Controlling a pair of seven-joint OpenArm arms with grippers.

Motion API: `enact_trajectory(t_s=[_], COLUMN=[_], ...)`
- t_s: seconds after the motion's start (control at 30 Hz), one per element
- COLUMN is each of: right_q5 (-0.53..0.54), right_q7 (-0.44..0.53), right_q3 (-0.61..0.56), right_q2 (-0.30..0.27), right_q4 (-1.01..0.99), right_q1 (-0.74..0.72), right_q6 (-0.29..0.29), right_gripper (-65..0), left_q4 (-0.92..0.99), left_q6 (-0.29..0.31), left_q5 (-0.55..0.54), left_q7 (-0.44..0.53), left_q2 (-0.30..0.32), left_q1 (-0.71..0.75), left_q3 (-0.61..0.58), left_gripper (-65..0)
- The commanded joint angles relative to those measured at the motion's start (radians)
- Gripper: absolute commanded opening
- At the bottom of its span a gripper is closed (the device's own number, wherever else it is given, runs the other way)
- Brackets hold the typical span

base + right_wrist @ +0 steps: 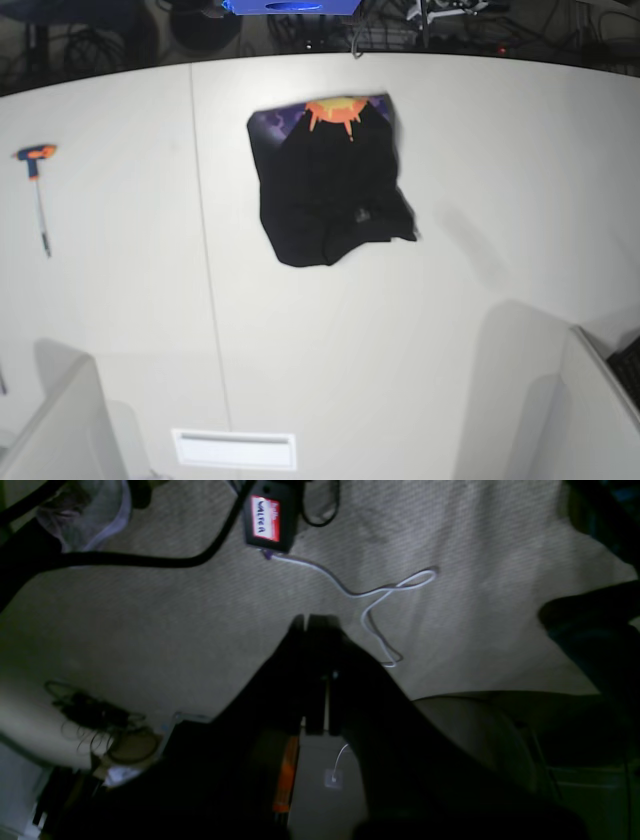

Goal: Fold the T-shirt properly

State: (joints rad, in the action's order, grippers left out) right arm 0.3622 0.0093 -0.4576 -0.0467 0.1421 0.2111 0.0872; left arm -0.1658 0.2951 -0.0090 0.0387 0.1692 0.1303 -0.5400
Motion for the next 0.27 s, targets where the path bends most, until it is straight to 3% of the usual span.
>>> enact_trajectory(t_s=[0.0, 0.23], right_q5=[0.001, 0.001], right_q7=[0.001, 0.005], right_q3=[0.003, 0.003], right_q2=[-0.008, -0.008], right_q4=[-0.003, 0.004], right_q1=[0.009, 0.006], right_q6=[-0.004, -0.004], right_gripper=[-65.0, -65.0], left_q4=[0.001, -0.041], left_q6=[0.005, 0.005], left_q5=[-0.004, -0.004], left_q7=[0.003, 0.005], left_q2=[0.008, 0.008], left_q1=[-0.008, -0.014], left_q3=[0.001, 0.001], left_gripper=[-65.0, -65.0])
